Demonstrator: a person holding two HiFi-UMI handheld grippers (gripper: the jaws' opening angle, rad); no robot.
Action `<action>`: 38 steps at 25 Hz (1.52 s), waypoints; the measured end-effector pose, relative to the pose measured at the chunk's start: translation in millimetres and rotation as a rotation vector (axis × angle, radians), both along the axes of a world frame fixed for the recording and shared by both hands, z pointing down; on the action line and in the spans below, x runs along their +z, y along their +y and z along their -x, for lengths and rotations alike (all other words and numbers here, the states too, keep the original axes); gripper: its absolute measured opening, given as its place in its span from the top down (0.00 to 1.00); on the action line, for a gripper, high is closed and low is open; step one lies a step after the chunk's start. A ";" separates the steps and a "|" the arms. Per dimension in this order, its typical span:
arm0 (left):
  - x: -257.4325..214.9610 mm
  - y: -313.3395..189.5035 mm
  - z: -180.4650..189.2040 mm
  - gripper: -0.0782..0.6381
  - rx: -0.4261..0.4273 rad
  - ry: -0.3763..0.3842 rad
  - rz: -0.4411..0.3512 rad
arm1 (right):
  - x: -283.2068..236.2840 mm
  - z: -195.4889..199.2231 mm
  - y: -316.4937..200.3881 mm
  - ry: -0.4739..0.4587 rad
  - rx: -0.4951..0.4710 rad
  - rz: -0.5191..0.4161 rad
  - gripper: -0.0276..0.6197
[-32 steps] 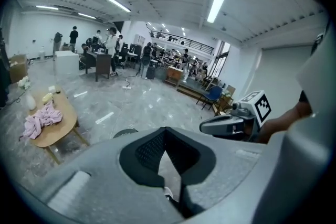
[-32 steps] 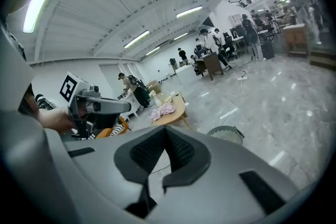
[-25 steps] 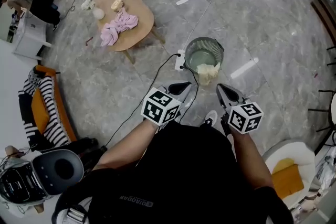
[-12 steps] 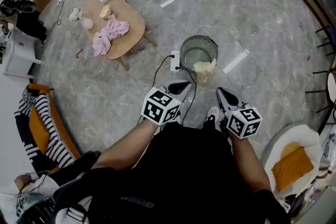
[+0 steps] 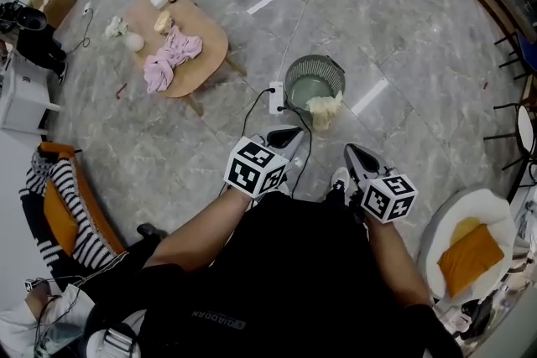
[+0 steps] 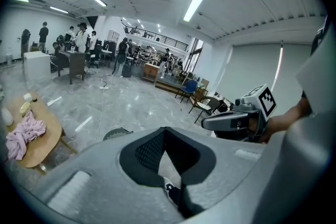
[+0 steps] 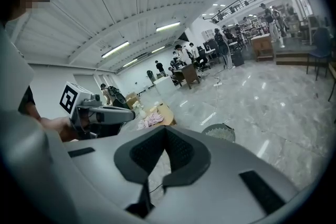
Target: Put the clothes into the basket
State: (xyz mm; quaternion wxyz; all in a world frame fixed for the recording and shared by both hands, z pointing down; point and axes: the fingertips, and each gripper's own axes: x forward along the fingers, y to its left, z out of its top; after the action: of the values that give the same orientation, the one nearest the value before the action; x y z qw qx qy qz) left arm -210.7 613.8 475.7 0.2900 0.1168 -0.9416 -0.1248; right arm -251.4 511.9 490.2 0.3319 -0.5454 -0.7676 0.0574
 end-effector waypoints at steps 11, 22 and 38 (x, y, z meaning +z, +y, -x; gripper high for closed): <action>1.6 15.9 -13.1 0.89 0.008 -0.010 -0.010 | 3.6 -16.5 21.2 -0.020 -0.013 -0.013 0.94; -5.4 -11.2 -15.2 0.89 0.010 -0.029 -0.014 | -2.5 -20.9 -2.6 -0.042 -0.028 -0.018 0.94; -6.5 -1.9 -21.2 0.89 0.019 -0.024 -0.003 | -0.9 -29.1 11.1 -0.044 -0.060 -0.023 0.94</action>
State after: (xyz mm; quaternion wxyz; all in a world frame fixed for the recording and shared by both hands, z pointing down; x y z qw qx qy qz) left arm -189.6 611.9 469.2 0.2797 0.1279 -0.9437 -0.1219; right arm -222.4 523.0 489.3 0.3226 -0.5654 -0.7587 0.0267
